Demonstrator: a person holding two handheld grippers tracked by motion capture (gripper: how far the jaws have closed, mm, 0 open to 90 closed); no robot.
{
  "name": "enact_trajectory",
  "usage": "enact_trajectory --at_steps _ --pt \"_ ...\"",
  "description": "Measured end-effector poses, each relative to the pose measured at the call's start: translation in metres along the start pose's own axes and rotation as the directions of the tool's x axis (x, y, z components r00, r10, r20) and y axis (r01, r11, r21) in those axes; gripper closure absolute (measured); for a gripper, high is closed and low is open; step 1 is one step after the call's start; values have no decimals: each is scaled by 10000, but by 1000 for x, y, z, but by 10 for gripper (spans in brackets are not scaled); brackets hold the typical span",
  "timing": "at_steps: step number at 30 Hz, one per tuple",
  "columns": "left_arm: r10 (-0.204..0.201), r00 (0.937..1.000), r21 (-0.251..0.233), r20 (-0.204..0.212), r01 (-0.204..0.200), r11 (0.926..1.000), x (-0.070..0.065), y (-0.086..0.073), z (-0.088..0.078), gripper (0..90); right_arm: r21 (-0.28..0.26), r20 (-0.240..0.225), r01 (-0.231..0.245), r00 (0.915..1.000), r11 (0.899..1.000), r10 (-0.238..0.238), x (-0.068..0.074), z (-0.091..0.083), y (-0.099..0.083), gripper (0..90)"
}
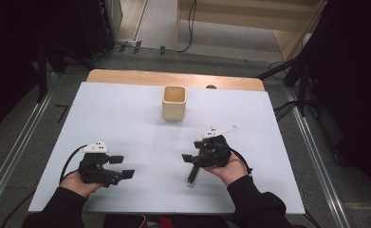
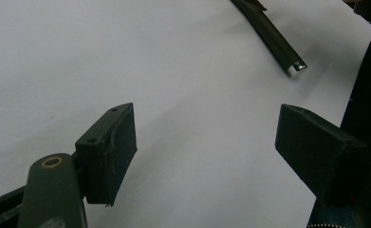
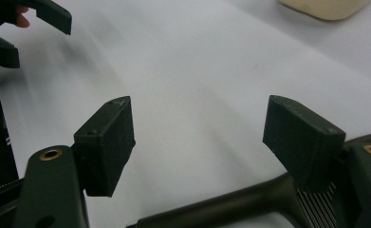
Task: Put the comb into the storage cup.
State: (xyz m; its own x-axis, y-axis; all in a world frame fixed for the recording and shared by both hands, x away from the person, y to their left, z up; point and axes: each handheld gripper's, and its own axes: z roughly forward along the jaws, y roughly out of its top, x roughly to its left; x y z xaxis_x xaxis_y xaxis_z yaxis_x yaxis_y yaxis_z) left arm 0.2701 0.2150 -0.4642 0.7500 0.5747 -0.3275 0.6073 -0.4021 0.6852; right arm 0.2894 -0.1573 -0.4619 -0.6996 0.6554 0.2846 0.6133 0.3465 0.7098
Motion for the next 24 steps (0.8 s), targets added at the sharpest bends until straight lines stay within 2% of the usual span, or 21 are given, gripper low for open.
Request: enact_trajectory --at_steps 8,13,18,19,21,22,24 --pt "18 10000 18 -11 -18 10000 0 0 0 219 11 -2 94 10000 10000 -94 2 7 3 279" --pt "42 10000 37 -23 -42 10000 0 0 0 219 39 -113 185 9998 9998 -184 2 5 3 382" --pt "9 10000 -15 -47 -9 10000 0 0 -1 219 222 -70 159 9999 9996 -158 2 3 0 531" --pt "4 10000 -22 -44 -4 10000 0 -1 -1 219 380 -77 297 9995 9988 -295 1 4 -4 616" --pt "17 10000 4 -56 -17 10000 0 0 -1 219 593 -21 119 9999 9982 -118 0 5 -7 709" --pt "6 10000 -22 -36 -6 10000 0 -1 -1 219 593 -21 119 9999 9982 -118 0 5 -7 709" --pt "10 10000 -11 -54 -10 10000 0 0 -1 219 652 -81 -7 10000 9979 13 -1 6 -10 792"
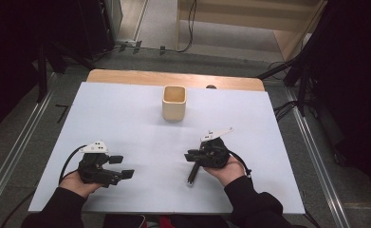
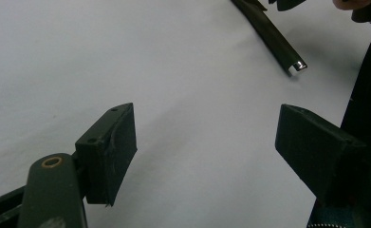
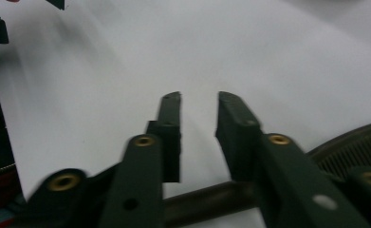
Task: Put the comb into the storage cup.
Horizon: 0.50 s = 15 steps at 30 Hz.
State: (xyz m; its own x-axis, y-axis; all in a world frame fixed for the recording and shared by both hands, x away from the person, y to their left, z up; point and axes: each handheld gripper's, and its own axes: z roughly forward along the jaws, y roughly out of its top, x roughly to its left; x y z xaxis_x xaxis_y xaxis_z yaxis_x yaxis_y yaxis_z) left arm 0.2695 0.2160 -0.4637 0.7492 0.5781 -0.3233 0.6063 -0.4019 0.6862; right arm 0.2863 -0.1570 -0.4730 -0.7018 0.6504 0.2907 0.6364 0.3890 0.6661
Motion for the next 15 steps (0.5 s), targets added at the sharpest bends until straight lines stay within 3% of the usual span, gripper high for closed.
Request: enact_trajectory --at_steps 1,5,12,15 --pt "4 10000 0 2 -4 10000 0 0 0 219 77 137 96 9999 9999 -97 1 1 -2 877" --pt "18 10000 -10 9 -18 10000 0 0 0 219 239 370 65 9993 9997 -74 4 4 -5 879" --pt "53 10000 37 -31 -52 10000 0 0 0 219 835 40 329 9994 9960 -334 7 16 -10 879" --pt "59 10000 63 -38 -59 10000 0 0 0 219 1039 -13 240 9997 9943 -240 8 18 -10 879"
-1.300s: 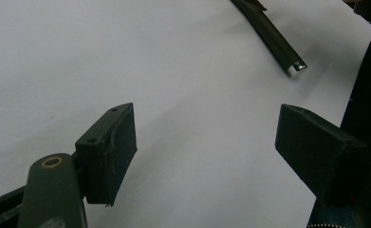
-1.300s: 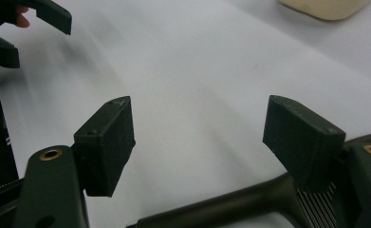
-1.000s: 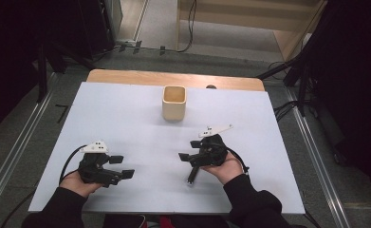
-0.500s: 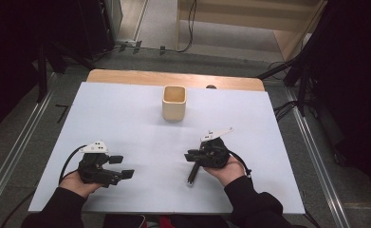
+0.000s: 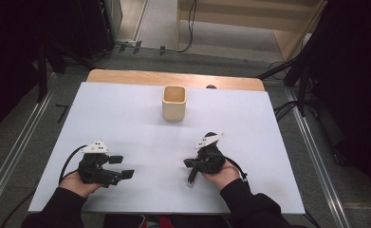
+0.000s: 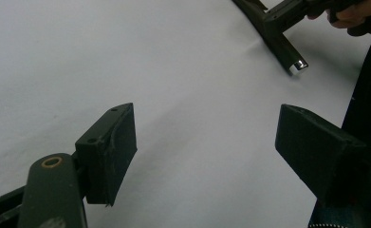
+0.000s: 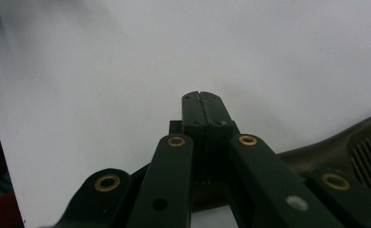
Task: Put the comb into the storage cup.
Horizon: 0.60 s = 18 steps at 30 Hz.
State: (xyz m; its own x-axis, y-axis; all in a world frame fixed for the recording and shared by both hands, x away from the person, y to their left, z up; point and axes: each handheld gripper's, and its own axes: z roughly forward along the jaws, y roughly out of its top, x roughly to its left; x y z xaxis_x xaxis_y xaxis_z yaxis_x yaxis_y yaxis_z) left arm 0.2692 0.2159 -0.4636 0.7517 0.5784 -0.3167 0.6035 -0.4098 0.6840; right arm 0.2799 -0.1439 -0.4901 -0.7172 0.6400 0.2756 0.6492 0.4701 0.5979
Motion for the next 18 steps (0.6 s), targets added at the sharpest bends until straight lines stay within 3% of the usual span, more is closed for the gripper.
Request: enact_trajectory --at_steps 5,18 --pt "14 10000 10 1 -14 10000 0 0 0 219 389 39 99 9999 9992 -100 0 6 -2 878" --pt "9 10000 17 -33 -9 10000 0 0 0 219 672 41 -103 9999 9977 101 -5 9 -8 878"
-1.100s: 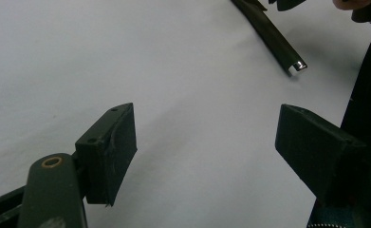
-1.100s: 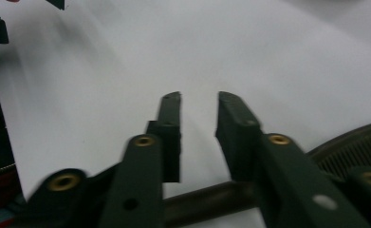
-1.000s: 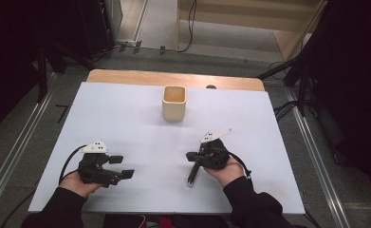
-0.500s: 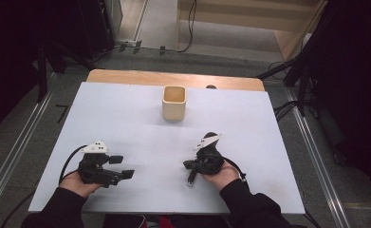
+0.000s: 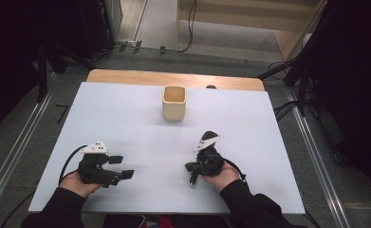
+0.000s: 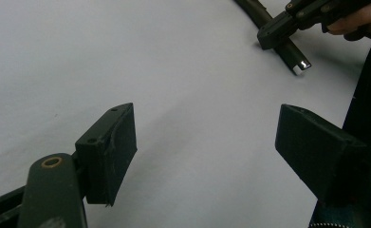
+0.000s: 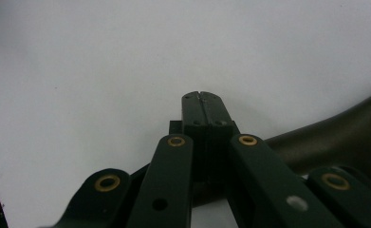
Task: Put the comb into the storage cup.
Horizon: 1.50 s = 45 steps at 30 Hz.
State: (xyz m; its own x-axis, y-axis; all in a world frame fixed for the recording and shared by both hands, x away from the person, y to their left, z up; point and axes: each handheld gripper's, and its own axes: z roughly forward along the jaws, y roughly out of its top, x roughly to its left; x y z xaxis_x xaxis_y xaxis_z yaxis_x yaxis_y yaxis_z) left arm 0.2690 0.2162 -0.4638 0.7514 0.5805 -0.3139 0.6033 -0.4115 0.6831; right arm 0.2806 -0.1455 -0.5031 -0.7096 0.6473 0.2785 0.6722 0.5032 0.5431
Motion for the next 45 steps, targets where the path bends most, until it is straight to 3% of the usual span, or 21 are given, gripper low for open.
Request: enact_trajectory --at_steps 20,32,36,45 --pt "-3 10000 -4 20 3 10000 0 0 0 219 74 -17 -389 9992 9992 389 -14 -8 -6 878" --pt "3 10000 -1 21 -3 10000 0 0 0 219 64 270 -558 9981 9984 556 -25 -15 -8 878" --pt "3 10000 22 14 -3 10000 0 0 0 219 156 407 -415 9983 9990 408 -28 -17 -8 878" --pt "7 10000 52 -7 -7 10000 0 0 0 219 312 597 -674 9961 9972 654 -37 -26 -15 878"
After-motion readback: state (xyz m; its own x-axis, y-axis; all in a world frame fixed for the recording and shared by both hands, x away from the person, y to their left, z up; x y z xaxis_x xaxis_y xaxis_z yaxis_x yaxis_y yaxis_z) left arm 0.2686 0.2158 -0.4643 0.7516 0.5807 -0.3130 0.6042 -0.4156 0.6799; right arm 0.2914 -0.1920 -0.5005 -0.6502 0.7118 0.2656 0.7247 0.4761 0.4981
